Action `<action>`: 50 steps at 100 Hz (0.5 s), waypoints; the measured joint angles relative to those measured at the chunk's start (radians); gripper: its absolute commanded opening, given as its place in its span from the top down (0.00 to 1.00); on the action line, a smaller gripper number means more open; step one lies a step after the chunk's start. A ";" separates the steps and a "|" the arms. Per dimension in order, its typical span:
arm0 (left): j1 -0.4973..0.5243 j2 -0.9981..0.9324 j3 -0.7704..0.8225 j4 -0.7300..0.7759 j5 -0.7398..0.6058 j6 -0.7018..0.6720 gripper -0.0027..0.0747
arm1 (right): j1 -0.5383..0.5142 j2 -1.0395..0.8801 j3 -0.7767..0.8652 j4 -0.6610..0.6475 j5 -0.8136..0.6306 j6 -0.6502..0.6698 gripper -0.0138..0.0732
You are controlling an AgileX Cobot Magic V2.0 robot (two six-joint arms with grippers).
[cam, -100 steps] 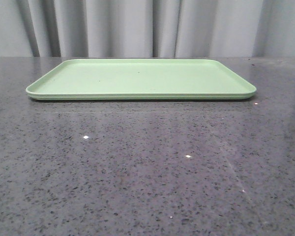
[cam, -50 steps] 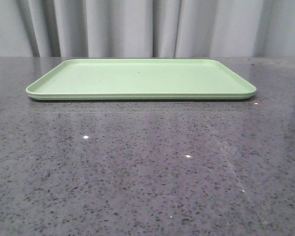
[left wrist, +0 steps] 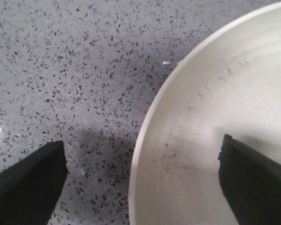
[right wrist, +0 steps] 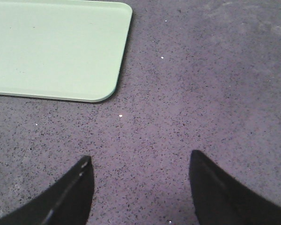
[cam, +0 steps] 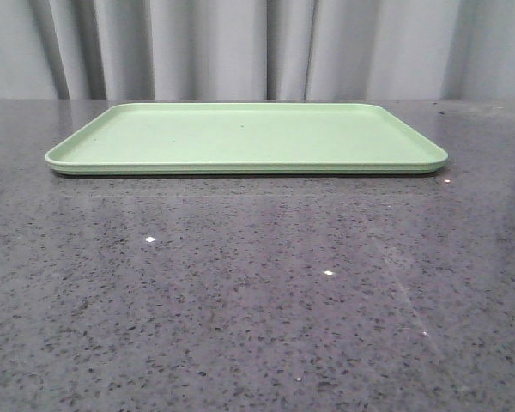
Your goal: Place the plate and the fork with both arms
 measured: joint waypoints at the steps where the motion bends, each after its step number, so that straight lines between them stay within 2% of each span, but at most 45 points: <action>1: 0.000 0.000 0.000 0.000 0.000 0.000 0.14 | 0.000 0.000 0.000 0.000 0.000 0.000 0.32; 50: 0.000 0.000 0.000 0.009 0.004 0.000 0.14 | 0.000 0.000 0.000 0.000 0.000 0.000 0.32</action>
